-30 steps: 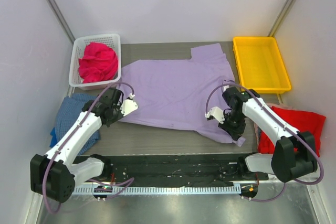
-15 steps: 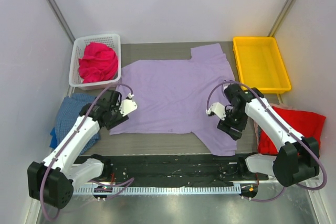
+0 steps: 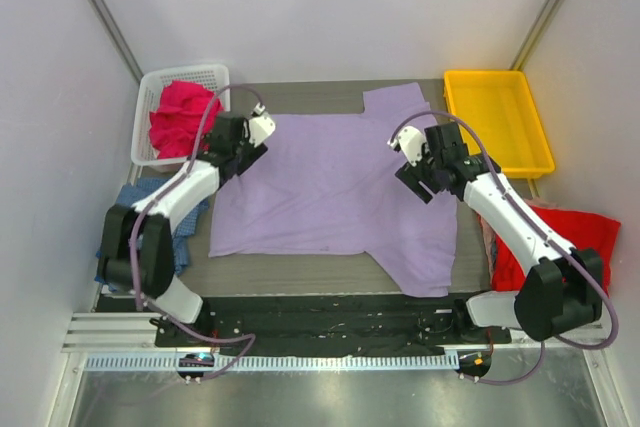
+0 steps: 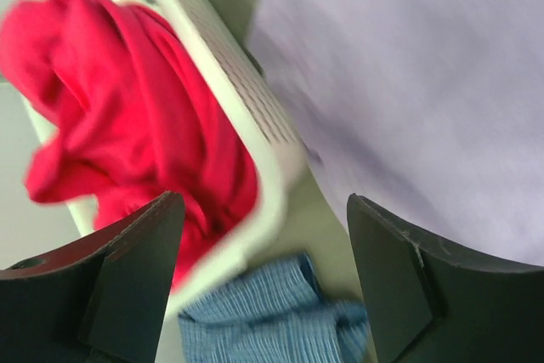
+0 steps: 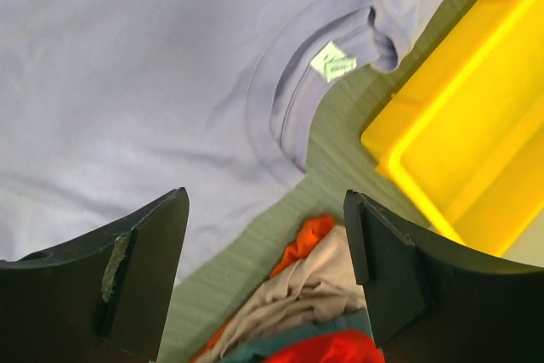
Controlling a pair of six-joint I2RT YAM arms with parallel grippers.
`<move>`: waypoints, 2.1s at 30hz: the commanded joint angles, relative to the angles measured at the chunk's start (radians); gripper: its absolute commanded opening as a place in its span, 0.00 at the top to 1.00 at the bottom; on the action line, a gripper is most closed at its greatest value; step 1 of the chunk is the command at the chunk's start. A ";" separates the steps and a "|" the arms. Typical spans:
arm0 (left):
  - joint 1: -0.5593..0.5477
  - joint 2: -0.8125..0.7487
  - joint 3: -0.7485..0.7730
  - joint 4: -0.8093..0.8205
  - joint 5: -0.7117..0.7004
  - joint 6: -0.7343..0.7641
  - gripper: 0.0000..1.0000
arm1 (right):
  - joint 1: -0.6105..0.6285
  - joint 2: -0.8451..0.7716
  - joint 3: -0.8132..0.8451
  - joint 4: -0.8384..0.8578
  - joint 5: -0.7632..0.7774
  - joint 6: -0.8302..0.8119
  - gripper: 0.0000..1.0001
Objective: Fold and stack the t-shirts
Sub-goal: Flatten out the tshirt, then grap the side of the flattened tshirt closest away from the robot with both arms
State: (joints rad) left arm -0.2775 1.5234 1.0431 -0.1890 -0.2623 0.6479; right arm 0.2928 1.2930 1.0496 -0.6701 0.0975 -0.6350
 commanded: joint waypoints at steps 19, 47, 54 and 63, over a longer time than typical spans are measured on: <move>0.124 0.498 0.391 0.319 -0.184 0.004 0.20 | 0.003 0.049 -0.103 0.184 0.007 0.038 0.19; 0.199 0.320 0.394 0.192 -0.082 -0.120 0.19 | 0.003 0.103 -0.045 0.227 0.007 0.149 0.19; 0.153 0.323 0.460 0.000 0.066 -0.174 0.19 | 0.003 0.176 0.024 0.348 0.087 0.176 0.18; 0.100 0.477 0.538 0.003 0.072 -0.174 0.21 | 0.002 0.353 0.141 0.559 0.176 0.189 0.18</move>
State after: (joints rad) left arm -0.1711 1.9305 1.5162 -0.1722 -0.2115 0.4988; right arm 0.2928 1.5700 1.1133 -0.2668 0.2165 -0.4664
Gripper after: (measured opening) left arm 0.794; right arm 0.822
